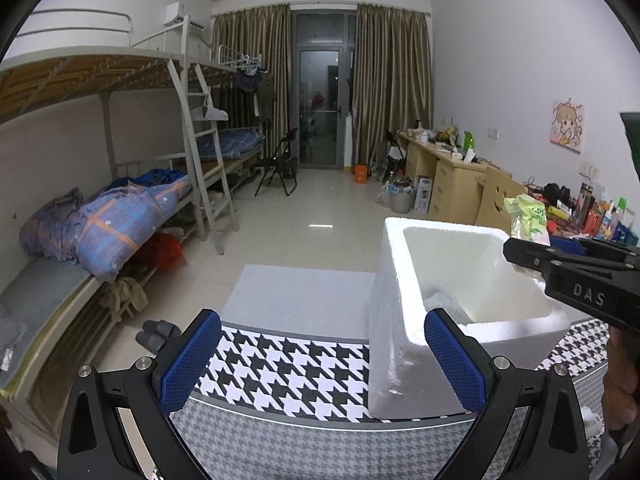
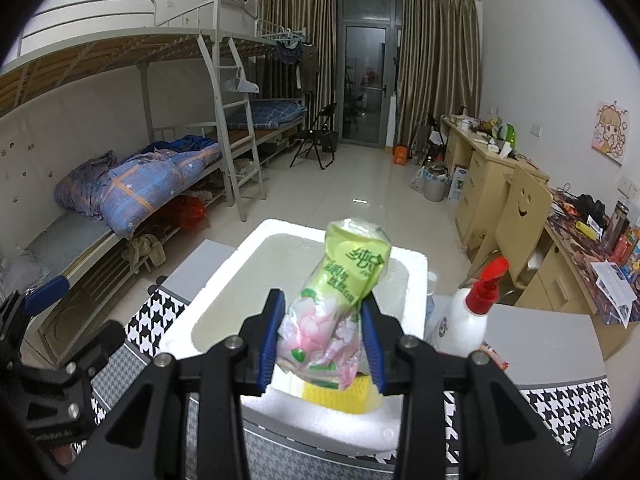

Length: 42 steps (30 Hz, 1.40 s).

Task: Organize soft objects
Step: 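Lower the snack bag into the foam box and open the right gripper, then withdraw the right gripper up from the foam box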

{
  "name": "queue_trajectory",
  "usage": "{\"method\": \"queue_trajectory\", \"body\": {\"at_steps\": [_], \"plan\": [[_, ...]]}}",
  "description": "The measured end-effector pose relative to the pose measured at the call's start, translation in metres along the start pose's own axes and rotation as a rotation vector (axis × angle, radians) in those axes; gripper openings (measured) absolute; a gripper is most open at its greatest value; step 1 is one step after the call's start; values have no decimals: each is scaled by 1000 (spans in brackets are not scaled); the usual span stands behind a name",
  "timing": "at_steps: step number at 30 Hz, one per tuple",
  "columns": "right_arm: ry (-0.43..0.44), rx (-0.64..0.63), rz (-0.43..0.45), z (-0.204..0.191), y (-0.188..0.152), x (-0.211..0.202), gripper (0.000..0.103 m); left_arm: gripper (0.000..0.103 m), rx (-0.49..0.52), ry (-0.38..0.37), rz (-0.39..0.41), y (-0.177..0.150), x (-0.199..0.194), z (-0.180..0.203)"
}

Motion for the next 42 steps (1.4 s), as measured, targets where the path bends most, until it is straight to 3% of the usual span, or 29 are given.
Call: {"method": "queue_trajectory", "body": {"at_steps": [18,22,26,42], "plan": [[-35,51,-89,13,-1,40,42,102,-13,11,-29,-11,1,-4],[-56,20,-95,10,-3,40,64,102,-14,6,-23,-12,0,-3],[-65,-5,-87,7,-5,36,78,102,-15,1,-27,-11,2,-3],[-46,-6,-32,11,-2,6,80,102,-10,-7,-2,-6,-10,0]]}}
Point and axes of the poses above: each gripper's, at about its wrist camera, not at the fingertips, and x roughly the way its jaws point, z to its right, y to its top, the point moved 5 cm from there along x, roughly the way its jaws point, and after that the axes turned 13 degrees about x, right-handed, at the moved point
